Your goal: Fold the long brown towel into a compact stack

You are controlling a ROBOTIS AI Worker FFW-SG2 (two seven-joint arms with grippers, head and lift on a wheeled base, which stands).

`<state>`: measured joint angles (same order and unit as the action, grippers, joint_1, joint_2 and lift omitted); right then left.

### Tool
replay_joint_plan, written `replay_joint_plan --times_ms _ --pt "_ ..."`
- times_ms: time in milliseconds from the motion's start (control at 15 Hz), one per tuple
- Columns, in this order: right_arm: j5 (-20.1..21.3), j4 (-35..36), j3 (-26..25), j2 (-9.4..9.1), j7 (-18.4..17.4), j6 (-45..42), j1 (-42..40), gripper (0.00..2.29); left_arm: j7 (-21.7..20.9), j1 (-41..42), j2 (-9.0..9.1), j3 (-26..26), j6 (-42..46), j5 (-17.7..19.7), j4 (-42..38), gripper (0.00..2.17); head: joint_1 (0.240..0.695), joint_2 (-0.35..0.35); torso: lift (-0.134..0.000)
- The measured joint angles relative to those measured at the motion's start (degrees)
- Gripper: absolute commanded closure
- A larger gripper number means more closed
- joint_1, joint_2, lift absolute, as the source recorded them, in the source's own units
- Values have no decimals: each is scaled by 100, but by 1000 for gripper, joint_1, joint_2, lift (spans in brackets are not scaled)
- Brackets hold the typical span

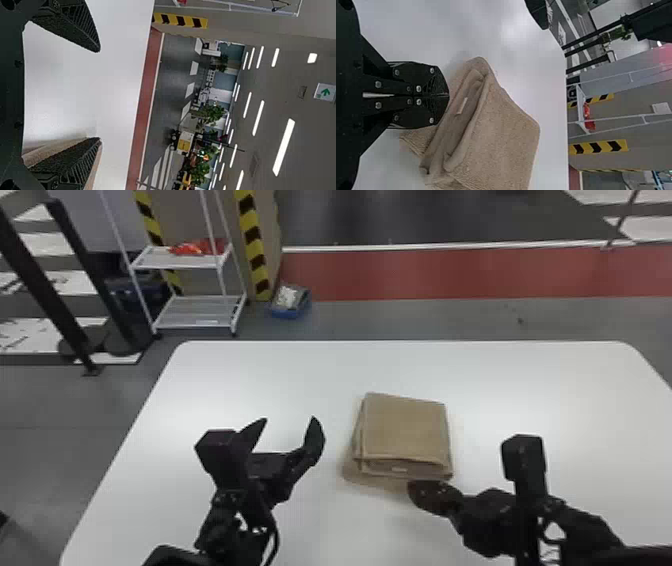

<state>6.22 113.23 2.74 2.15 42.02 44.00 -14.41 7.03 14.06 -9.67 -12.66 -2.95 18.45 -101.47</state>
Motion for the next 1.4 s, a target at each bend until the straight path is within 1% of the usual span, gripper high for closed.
replay_joint_plan --times_ms 200,400,733,867,933,1000,1067,1133,1200,1267,1333,1400 --pt "134 -105 44 85 -11 365 21 2017 -9 -10 0 0 0 1 22 83 695 75 -91" --pt "175 -374 -61 92 -117 349 227 2017 -35 -18 8 -8 0 2 31 83 695 59 -91" --pt "193 -813 -352 83 -287 256 692 2013 -35 -10 5 -9 0 10 39 83 695 12 -91" --pt "198 -877 -461 82 -297 261 775 2013 -35 -5 8 -7 0 10 39 83 695 0 -91" --pt "182 -784 -506 82 -262 274 708 2007 -35 -1 7 -3 0 10 36 83 695 -3 -91" --pt "132 -473 -543 82 -221 282 481 1865 -35 5 3 12 0 10 26 83 695 -3 -91" --pt "66 -115 -561 77 -215 280 229 1396 -35 8 1 30 0 10 25 83 695 0 -91" --pt "-50 360 -594 60 -242 259 -84 704 -35 9 1 60 0 10 25 80 695 12 -91" --pt "-180 809 -651 31 -324 198 -368 137 -62 15 1 101 0 10 26 80 695 16 -91" --pt "-268 1132 -705 0 -481 72 -585 39 -155 30 1 155 0 10 25 80 695 16 -91" --pt "-321 1404 -755 -32 -834 -195 -815 29 -329 63 1 264 0 0 6 80 695 10 -91" --pt "-341 1542 -769 -49 -1329 -620 -1020 33 -551 119 1 421 0 -32 -26 80 695 2 -91"
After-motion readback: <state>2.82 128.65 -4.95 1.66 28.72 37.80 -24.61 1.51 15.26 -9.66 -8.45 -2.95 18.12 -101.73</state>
